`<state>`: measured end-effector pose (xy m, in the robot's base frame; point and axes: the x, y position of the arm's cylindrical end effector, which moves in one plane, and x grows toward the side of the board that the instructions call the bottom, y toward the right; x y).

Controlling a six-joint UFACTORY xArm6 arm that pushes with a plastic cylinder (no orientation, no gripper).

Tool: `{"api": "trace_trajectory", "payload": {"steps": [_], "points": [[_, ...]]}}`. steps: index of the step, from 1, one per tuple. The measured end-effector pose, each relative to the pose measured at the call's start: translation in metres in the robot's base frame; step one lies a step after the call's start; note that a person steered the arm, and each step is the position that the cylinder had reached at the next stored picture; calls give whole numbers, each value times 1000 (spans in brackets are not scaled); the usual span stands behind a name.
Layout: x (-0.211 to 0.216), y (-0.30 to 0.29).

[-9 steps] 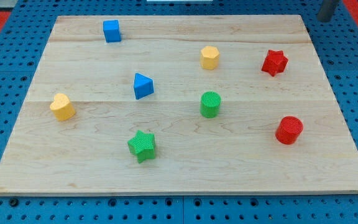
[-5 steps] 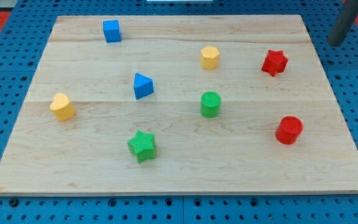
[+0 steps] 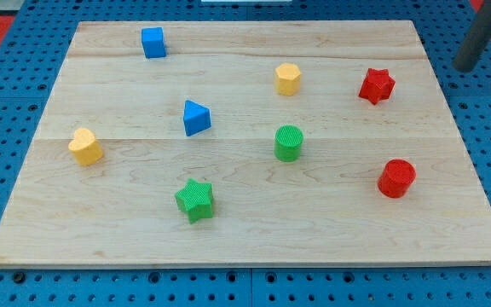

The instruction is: Point your arm close to the red star

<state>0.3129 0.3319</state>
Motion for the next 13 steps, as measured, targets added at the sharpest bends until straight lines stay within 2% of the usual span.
{"api": "trace_trajectory", "payload": {"steps": [3,7,10,11,13], "points": [[40,-32],[44,-32],[78,-19],[84,-37],[84,-141]]}}
